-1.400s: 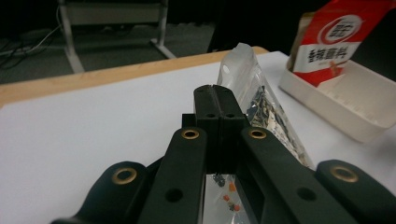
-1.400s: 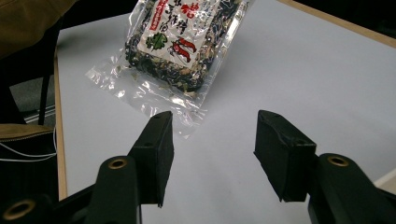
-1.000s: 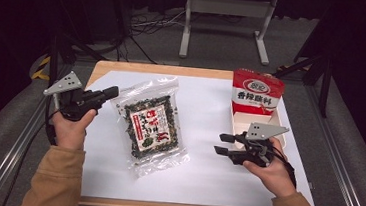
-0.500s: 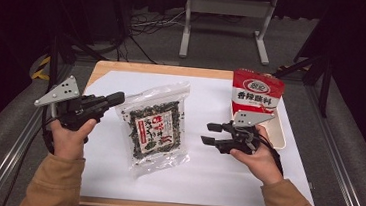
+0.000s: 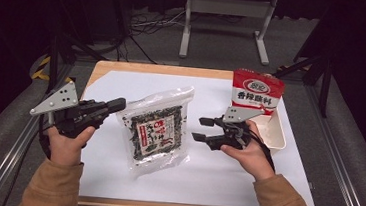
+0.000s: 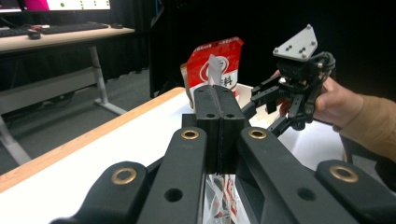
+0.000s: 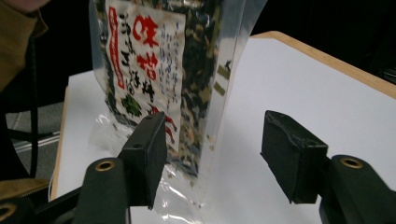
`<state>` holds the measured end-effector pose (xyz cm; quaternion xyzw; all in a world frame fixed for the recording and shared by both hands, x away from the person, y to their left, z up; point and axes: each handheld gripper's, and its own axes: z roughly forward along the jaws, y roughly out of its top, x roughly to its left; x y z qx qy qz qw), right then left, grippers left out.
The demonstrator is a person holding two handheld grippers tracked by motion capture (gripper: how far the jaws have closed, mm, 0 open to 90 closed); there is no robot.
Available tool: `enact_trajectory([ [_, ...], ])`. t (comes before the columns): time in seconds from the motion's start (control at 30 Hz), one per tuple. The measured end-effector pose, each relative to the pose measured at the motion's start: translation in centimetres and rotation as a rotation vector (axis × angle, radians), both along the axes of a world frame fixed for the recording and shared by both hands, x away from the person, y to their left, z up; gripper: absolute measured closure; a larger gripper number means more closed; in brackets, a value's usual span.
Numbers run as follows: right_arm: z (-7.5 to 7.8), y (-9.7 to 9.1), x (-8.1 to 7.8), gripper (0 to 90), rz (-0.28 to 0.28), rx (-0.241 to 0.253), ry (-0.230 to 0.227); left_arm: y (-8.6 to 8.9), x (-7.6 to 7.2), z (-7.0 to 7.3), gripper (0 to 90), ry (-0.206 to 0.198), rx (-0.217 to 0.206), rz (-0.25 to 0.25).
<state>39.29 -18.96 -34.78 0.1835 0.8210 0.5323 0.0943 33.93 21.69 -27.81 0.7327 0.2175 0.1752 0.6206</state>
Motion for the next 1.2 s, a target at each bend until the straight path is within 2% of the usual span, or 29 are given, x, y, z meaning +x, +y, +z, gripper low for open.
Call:
enact_trajectory([
  [0.17,0.5,0.9,0.9,39.9,0.006,0.045,0.005,0.2,-0.4,0.1,90.0,0.002,-0.004,-0.007],
  [0.33,0.9,2.0,1.6,37.1,0.025,0.056,0.009,0.1,-0.5,0.1,90.0,-0.001,-0.006,-0.008],
  [0.53,0.9,3.0,2.2,32.4,0.033,0.049,0.004,0.0,-0.6,0.1,90.0,0.0,-0.003,-0.013],
  [0.83,0.7,4.3,2.8,33.6,0.058,0.035,-0.004,-0.1,-0.5,0.0,90.0,0.002,-0.006,-0.012],
  [1.07,0.1,5.6,3.2,34.1,0.131,0.042,0.01,-0.2,-0.5,0.0,90.0,0.002,-0.01,-0.019],
  [1.2,-0.2,6.1,3.4,36.7,0.153,0.038,0.014,-0.2,-0.5,0.0,90.0,0.001,-0.01,-0.022],
])
